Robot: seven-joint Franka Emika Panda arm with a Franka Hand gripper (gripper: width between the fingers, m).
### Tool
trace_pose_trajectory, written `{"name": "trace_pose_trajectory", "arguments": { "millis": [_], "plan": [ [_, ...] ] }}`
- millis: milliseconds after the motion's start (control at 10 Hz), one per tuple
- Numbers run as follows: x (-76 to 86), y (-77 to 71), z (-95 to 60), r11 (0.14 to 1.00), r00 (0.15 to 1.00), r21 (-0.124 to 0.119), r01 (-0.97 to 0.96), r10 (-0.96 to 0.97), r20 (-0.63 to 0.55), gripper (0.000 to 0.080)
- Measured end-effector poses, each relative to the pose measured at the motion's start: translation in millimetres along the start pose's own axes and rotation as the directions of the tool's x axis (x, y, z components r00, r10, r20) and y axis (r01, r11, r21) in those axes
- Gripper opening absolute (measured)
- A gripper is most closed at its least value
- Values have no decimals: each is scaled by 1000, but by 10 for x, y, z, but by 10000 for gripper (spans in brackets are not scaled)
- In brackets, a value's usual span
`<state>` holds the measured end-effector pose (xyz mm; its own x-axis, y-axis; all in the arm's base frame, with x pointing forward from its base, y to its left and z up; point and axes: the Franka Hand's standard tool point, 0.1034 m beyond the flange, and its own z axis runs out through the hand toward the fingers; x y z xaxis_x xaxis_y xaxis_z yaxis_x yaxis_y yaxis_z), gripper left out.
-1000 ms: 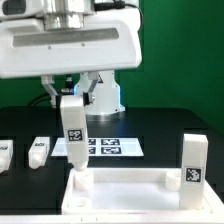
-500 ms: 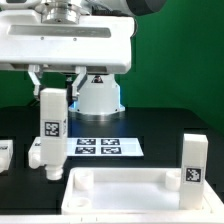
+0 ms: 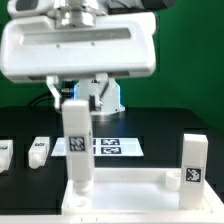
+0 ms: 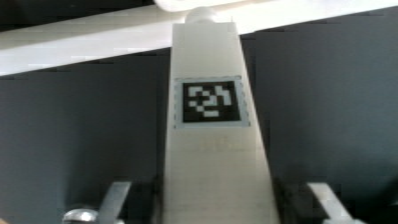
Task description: Assemble desk
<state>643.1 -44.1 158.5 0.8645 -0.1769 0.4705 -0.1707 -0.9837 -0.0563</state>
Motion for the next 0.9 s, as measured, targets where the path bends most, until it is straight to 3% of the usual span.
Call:
{"name": "trace_pose_trajectory", "arguments": {
  "millis": [300,600,900],
  "plan": [
    [-34,38,11,1000,1000,-7,-2,2,0,284],
    [-260,117,-1,1000,1000,-24,-5,5,13,284],
    [-294,135,34,1000,1000,-29,-10,11,18,284]
  ]
}}
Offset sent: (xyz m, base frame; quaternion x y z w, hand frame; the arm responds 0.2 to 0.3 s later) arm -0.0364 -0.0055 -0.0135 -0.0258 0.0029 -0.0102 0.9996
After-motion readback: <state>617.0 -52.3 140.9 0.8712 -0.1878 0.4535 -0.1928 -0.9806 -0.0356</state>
